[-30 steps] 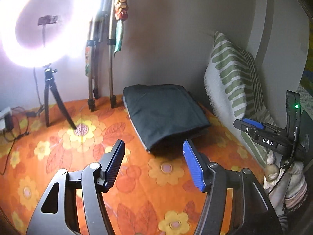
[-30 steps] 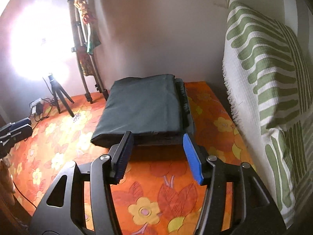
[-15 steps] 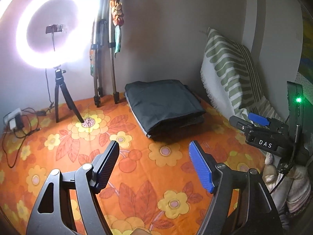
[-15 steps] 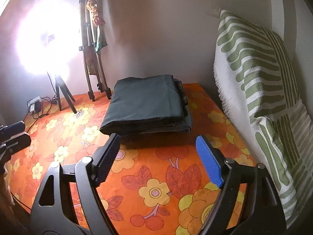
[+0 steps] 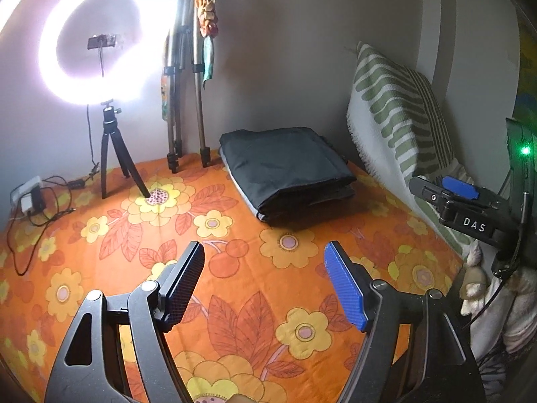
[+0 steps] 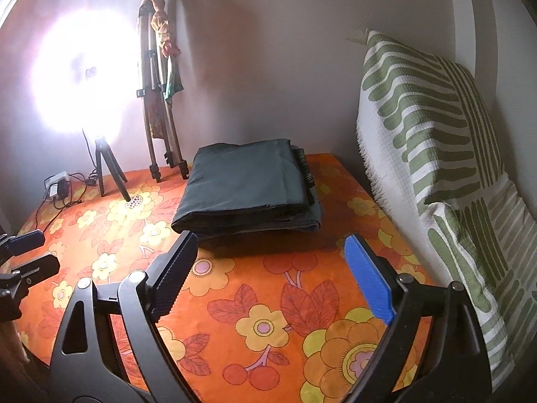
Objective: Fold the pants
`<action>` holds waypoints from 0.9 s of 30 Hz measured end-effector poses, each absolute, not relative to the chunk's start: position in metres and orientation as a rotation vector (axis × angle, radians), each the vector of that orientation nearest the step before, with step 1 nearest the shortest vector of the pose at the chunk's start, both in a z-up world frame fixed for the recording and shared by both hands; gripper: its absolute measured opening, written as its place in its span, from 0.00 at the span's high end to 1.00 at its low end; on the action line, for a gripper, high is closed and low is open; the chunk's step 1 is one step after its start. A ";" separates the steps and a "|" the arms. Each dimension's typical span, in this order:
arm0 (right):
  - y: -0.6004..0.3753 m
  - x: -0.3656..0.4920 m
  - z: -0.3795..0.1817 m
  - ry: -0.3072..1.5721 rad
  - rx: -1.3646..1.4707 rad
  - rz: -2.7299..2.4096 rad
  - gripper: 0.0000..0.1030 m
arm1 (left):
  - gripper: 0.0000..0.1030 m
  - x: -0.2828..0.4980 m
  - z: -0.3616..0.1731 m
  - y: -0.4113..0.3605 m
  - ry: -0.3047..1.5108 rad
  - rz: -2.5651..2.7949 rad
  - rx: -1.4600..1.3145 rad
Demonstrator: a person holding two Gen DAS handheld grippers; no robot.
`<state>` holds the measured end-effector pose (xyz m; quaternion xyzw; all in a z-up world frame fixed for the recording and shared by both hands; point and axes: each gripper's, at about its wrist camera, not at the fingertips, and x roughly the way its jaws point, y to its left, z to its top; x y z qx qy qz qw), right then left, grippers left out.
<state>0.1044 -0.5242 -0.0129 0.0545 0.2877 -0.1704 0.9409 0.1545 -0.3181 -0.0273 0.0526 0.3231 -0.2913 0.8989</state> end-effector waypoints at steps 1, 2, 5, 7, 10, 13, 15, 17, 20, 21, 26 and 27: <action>-0.524 0.104 -0.013 0.586 0.109 -0.350 0.06 | 0.28 0.154 -0.027 -0.318 0.664 -0.601 0.111; -0.523 0.103 -0.013 0.585 0.106 -0.352 0.05 | 0.28 0.153 -0.027 -0.319 0.660 -0.600 0.112; -0.523 0.102 -0.014 0.589 0.102 -0.356 0.05 | 0.27 0.151 -0.028 -0.320 0.666 -0.600 0.104; -0.521 0.101 -0.015 0.592 0.101 -0.351 0.04 | 0.27 0.150 -0.029 -0.320 0.670 -0.594 0.103; -0.518 0.100 -0.016 0.592 0.093 -0.350 0.02 | 0.25 0.150 -0.030 -0.320 0.678 -0.583 0.099; -0.518 0.101 -0.016 0.596 0.100 -0.342 0.02 | 0.23 0.150 -0.030 -0.320 0.685 -0.570 0.108; -0.516 0.101 -0.017 0.598 0.104 -0.343 0.02 | 0.23 0.149 -0.030 -0.320 0.682 -0.559 0.118; -0.515 0.101 -0.017 0.600 0.107 -0.343 0.02 | 0.23 0.148 -0.028 -0.319 0.678 -0.556 0.120; -0.516 0.102 -0.017 0.600 0.107 -0.343 0.02 | 0.21 0.147 -0.026 -0.318 0.669 -0.555 0.121; -0.516 0.103 -0.018 0.601 0.107 -0.342 0.02 | 0.21 0.146 -0.026 -0.318 0.667 -0.552 0.121; -0.514 0.103 -0.019 0.607 0.109 -0.344 0.02 | 0.20 0.145 -0.025 -0.316 0.665 -0.548 0.116; -0.514 0.103 -0.020 0.607 0.109 -0.344 0.01 | 0.20 0.145 -0.025 -0.316 0.665 -0.547 0.117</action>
